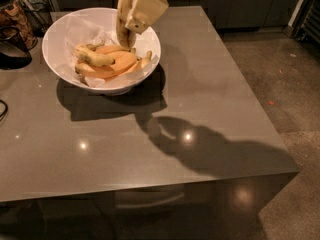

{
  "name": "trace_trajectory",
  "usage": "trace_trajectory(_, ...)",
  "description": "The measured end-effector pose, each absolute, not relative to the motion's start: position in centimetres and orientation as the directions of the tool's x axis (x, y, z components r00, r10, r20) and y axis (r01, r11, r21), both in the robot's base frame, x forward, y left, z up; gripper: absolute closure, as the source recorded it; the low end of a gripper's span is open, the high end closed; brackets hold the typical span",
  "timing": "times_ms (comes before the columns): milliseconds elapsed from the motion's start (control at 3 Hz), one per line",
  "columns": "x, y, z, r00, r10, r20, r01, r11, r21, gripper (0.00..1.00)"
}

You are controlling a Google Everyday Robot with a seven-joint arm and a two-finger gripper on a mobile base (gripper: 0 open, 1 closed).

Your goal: Pick banana from white bowl

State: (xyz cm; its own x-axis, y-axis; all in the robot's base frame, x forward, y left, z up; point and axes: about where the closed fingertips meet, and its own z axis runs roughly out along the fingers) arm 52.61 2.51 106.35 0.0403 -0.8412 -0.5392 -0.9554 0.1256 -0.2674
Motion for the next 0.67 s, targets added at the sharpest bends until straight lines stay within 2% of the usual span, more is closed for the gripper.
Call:
trace_trajectory(333, 52.1, 2.8, 106.6, 0.043, -0.841, -0.539, -0.957, 0.121, -0.265, 1.00)
trace_trajectory(667, 46.9, 2.7, 106.8, 0.015, -0.839, -0.545, -0.965, 0.131, -0.228, 1.00)
